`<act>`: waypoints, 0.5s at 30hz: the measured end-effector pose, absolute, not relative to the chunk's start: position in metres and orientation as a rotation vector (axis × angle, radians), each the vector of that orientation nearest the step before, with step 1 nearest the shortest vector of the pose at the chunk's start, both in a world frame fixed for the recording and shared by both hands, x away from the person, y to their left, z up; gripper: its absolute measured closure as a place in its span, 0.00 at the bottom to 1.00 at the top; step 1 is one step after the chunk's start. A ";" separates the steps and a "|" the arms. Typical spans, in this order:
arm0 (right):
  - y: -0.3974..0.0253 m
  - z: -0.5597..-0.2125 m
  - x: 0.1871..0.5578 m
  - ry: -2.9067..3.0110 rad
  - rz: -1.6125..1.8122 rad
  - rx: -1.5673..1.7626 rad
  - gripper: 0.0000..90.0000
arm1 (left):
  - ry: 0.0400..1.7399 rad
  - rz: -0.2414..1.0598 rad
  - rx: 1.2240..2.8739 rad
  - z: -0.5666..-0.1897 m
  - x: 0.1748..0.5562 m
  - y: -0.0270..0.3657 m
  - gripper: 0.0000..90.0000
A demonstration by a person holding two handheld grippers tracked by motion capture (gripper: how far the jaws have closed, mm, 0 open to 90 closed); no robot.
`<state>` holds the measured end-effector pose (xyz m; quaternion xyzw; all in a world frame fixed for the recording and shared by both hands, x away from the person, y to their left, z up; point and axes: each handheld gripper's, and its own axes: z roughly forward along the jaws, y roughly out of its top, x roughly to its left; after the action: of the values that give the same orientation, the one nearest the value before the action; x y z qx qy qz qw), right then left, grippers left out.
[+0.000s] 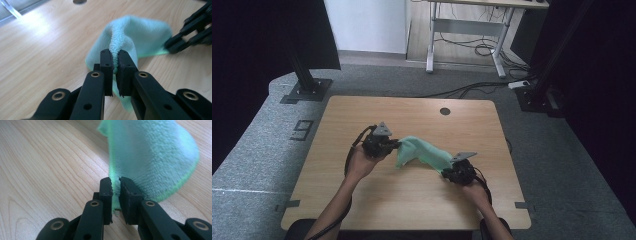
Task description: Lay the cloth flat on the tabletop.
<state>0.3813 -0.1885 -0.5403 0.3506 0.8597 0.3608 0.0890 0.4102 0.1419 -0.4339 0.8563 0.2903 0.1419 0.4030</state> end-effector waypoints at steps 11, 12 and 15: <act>-0.187 -0.540 0.383 2.564 1.082 1.042 0.75 | 0.974 0.344 2.232 -0.486 0.445 0.163 0.66; -0.187 -0.540 0.383 2.563 1.086 1.046 0.74 | 0.981 0.362 2.227 -0.489 0.444 0.165 0.59; -0.191 -0.536 0.384 2.542 1.099 1.043 0.72 | 0.978 0.402 2.196 -0.486 0.438 0.172 0.46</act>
<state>0.3836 -0.1908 -0.5356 0.3510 0.8554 0.3698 0.0909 0.4378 0.1722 -0.4861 0.8458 0.3767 0.1546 0.3447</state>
